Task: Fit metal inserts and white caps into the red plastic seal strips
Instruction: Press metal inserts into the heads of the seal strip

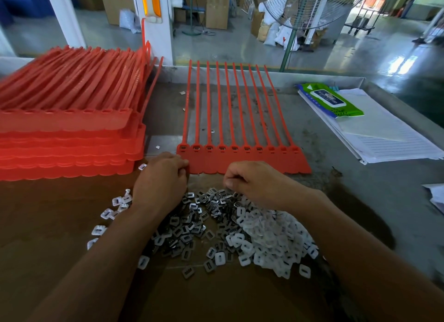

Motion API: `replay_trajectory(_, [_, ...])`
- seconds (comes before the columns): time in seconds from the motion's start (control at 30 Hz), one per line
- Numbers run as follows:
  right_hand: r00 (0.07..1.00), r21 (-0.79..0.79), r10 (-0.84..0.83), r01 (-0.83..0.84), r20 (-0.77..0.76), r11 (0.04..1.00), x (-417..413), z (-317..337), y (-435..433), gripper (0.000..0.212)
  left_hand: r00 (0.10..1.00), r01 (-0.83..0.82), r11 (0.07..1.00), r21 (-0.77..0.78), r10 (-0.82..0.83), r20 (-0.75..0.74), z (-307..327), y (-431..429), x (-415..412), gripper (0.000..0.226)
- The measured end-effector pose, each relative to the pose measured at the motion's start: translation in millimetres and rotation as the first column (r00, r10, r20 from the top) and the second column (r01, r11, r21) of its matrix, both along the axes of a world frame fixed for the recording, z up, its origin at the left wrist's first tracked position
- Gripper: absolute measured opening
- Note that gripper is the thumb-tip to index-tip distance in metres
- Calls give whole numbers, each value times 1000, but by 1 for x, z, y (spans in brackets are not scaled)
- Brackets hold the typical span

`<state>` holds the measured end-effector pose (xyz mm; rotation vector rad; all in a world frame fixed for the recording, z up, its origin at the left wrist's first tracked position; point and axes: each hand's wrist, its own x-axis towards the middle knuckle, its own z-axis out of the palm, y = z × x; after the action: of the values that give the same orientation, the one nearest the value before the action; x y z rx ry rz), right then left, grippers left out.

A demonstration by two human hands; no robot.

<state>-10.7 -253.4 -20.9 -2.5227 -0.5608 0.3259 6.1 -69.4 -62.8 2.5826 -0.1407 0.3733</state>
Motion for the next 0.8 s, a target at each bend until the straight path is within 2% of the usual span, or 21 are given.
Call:
replay_trajectory(0.43, [1000, 73, 4, -5, 12, 997, 0, 1, -3, 7, 1000, -5, 1000, 3, 5, 1, -1, 0, 0, 26])
replay_trajectory(0.67, [997, 145, -53, 46, 48, 988, 1, 2, -6, 21, 1000, -3, 1000, 7, 3, 9, -1, 0, 0, 26])
replay_trajectory(0.8, [993, 173, -95, 81, 75, 982, 2, 6, -13, 15, 1000, -3, 1000, 8, 3, 10, -1, 0, 0, 25])
